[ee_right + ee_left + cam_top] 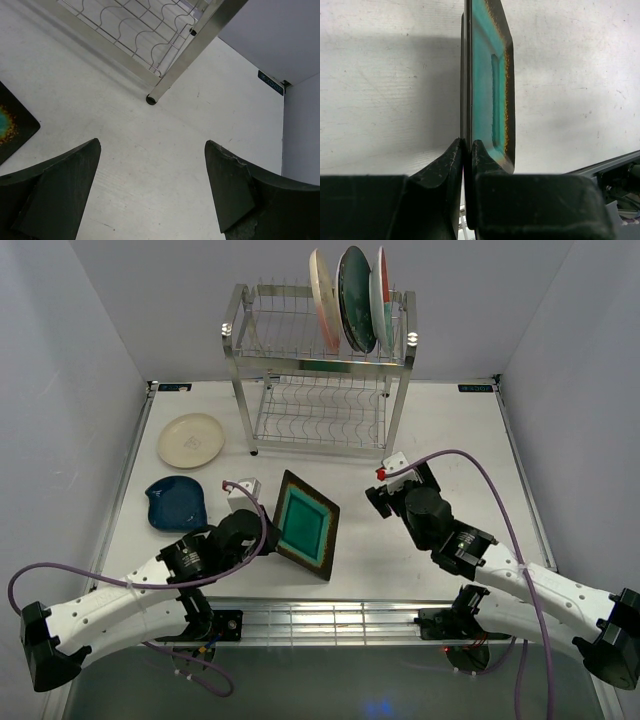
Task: Load the plates into the dish rack
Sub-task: Pick up the plate at the center of the board, then insert the plate into the dish rack.
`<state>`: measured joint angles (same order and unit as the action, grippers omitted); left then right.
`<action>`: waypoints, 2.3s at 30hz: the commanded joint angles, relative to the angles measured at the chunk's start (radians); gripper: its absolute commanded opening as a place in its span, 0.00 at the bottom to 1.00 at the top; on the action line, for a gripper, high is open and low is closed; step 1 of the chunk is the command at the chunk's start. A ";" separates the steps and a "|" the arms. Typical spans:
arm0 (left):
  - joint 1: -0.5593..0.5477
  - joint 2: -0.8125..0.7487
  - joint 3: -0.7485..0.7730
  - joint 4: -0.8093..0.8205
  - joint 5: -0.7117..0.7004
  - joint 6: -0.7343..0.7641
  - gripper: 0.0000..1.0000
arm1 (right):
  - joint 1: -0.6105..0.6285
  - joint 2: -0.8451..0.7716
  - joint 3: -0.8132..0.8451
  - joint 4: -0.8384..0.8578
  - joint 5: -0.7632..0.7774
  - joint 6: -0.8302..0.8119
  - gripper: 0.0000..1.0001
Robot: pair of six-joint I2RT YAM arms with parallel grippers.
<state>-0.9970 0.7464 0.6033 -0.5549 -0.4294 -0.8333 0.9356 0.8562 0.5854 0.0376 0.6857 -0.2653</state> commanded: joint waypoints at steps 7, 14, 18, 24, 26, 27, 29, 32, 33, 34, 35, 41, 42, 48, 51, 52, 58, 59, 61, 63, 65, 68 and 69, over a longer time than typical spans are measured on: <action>0.000 -0.027 0.263 0.029 0.012 0.075 0.00 | -0.046 0.006 0.045 0.061 -0.052 0.023 0.90; 0.001 -0.013 0.406 -0.056 -0.037 0.105 0.00 | -0.047 0.001 0.024 0.070 -0.011 0.021 0.90; 0.001 -0.024 0.469 -0.109 -0.074 0.102 0.00 | -0.047 0.006 0.022 0.074 0.029 0.018 0.90; 0.001 -0.027 0.576 -0.171 -0.107 0.120 0.00 | -0.047 0.004 0.024 0.082 0.061 0.020 0.90; 0.000 -0.027 0.613 -0.186 -0.120 0.129 0.00 | -0.047 0.007 0.025 0.087 0.078 0.017 0.90; 0.000 -0.028 0.650 -0.188 -0.126 0.141 0.00 | -0.047 0.010 0.024 0.087 0.081 0.014 0.90; 0.000 -0.028 0.688 -0.192 -0.143 0.154 0.00 | -0.047 0.018 0.025 0.088 0.095 0.008 0.90; 0.000 -0.009 0.762 -0.198 -0.167 0.180 0.00 | -0.047 0.027 0.025 0.088 0.100 0.005 0.90; 0.001 -0.001 0.780 -0.201 -0.173 0.187 0.00 | -0.047 0.029 0.027 0.088 0.101 0.006 0.90; 0.000 0.010 0.818 -0.206 -0.186 0.204 0.00 | -0.047 0.029 0.027 0.088 0.104 0.006 0.90; 0.000 0.034 0.837 -0.211 -0.198 0.210 0.00 | -0.049 0.029 0.028 0.088 0.103 0.005 0.90; 0.000 0.097 0.999 -0.217 -0.252 0.256 0.00 | -0.049 0.024 0.025 0.087 0.100 0.003 0.90; 0.001 0.122 1.021 -0.217 -0.253 0.263 0.00 | -0.049 0.023 0.024 0.087 0.100 0.003 0.90; 0.000 0.254 1.208 -0.229 -0.287 0.324 0.00 | -0.049 0.024 0.024 0.087 0.104 0.001 0.90; 0.000 0.336 1.315 -0.243 -0.315 0.356 0.00 | -0.047 0.021 0.021 0.087 0.104 0.000 0.90; 0.000 0.367 1.342 -0.250 -0.327 0.361 0.00 | -0.047 0.020 0.021 0.087 0.106 0.000 0.90; 0.000 0.436 1.506 -0.289 -0.331 0.390 0.00 | -0.047 0.021 0.016 0.087 0.106 0.000 0.90; 0.000 0.445 1.524 -0.293 -0.344 0.396 0.00 | -0.047 0.023 0.016 0.087 0.106 0.000 0.90; 0.001 0.496 1.590 -0.318 -0.365 0.414 0.00 | -0.047 0.027 0.017 0.087 0.107 0.000 0.90; 0.000 0.514 1.624 -0.323 -0.387 0.430 0.00 | -0.047 0.024 0.017 0.087 0.109 0.000 0.90; 0.001 0.530 1.659 -0.321 -0.420 0.456 0.00 | -0.047 0.023 0.017 0.087 0.110 0.000 0.90; 0.000 0.545 1.670 -0.301 -0.457 0.494 0.00 | -0.047 0.021 0.017 0.087 0.110 -0.002 0.90; 0.000 0.544 1.667 -0.292 -0.474 0.503 0.00 | -0.047 0.020 0.017 0.087 0.110 -0.002 0.90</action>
<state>-0.9970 1.3113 2.2101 -1.0355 -0.8097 -0.3592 0.8902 0.8860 0.5926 0.0635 0.7650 -0.2691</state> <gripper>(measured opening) 0.201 0.900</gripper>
